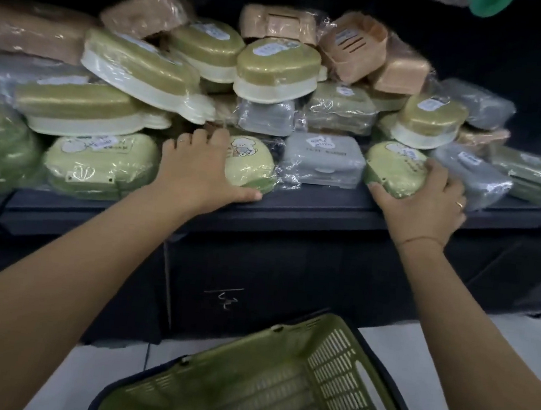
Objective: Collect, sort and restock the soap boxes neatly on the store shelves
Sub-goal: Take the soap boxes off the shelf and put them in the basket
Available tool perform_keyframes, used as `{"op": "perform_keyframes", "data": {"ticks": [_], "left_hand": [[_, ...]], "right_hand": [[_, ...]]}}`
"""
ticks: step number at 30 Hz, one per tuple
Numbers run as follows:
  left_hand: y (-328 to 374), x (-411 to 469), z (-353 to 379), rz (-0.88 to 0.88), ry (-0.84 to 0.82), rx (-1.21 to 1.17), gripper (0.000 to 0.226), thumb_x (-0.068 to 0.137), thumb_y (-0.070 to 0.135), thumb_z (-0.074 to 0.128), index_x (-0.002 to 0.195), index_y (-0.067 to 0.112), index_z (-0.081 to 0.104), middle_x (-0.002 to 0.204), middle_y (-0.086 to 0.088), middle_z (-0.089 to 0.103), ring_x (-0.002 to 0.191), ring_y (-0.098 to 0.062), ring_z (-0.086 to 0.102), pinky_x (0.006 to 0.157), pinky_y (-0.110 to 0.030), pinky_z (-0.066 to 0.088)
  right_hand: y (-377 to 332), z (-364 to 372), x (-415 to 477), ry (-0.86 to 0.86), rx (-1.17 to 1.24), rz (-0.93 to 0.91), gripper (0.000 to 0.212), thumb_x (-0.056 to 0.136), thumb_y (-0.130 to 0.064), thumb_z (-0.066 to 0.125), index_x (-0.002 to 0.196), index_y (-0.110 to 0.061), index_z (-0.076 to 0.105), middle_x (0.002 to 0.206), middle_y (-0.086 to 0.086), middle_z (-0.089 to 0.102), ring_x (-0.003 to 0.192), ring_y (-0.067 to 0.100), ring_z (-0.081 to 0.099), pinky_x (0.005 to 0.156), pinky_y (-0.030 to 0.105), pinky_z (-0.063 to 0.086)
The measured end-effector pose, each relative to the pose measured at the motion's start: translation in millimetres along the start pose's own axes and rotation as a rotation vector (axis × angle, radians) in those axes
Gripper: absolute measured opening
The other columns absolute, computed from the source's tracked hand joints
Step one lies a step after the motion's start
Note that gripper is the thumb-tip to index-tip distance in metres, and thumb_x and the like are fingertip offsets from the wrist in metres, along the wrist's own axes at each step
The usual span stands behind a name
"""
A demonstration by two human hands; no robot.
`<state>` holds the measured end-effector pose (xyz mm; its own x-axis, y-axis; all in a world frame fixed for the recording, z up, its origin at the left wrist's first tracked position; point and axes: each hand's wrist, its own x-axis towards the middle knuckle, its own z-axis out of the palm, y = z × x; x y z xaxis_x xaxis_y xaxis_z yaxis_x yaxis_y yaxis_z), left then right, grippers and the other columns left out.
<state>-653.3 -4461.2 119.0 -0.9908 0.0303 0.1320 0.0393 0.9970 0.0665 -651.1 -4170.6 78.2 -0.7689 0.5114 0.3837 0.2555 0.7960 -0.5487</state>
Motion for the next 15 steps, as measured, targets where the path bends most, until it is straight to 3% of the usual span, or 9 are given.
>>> {"op": "perform_keyframes", "data": {"ticks": [4,12,15], "left_hand": [[1,-10,3,-0.013,0.062,-0.067,0.107,0.062,0.082,0.064,0.142,0.019,0.034,0.14,-0.013,0.044,0.127,-0.035,0.043,0.105,-0.049,0.033],[5,-91,14,0.002,0.45,-0.214,0.103,0.059,0.074,0.069,0.14,0.016,0.043,0.136,-0.009,0.047,0.124,-0.031,0.045,0.103,-0.047,0.03],[7,-139,31,-0.009,0.516,-0.304,0.102,0.057,0.075,0.066,0.137,0.014,0.046,0.134,-0.01,0.048,0.122,-0.031,0.047,0.099,-0.047,0.033]], "right_hand": [[3,-19,0,-0.069,0.036,0.018,0.09,0.069,-0.057,0.075,0.143,-0.021,0.036,0.143,0.017,0.037,0.131,0.038,0.036,0.107,0.052,0.027],[31,-79,-28,-0.132,0.165,-0.009,0.084,0.069,-0.052,0.079,0.138,-0.026,0.039,0.141,0.011,0.037,0.13,0.036,0.036,0.107,0.052,0.027],[41,-91,-57,-0.118,0.27,0.012,0.083,0.067,-0.049,0.081,0.136,-0.028,0.04,0.139,0.01,0.038,0.127,0.033,0.039,0.109,0.051,0.03]]}}
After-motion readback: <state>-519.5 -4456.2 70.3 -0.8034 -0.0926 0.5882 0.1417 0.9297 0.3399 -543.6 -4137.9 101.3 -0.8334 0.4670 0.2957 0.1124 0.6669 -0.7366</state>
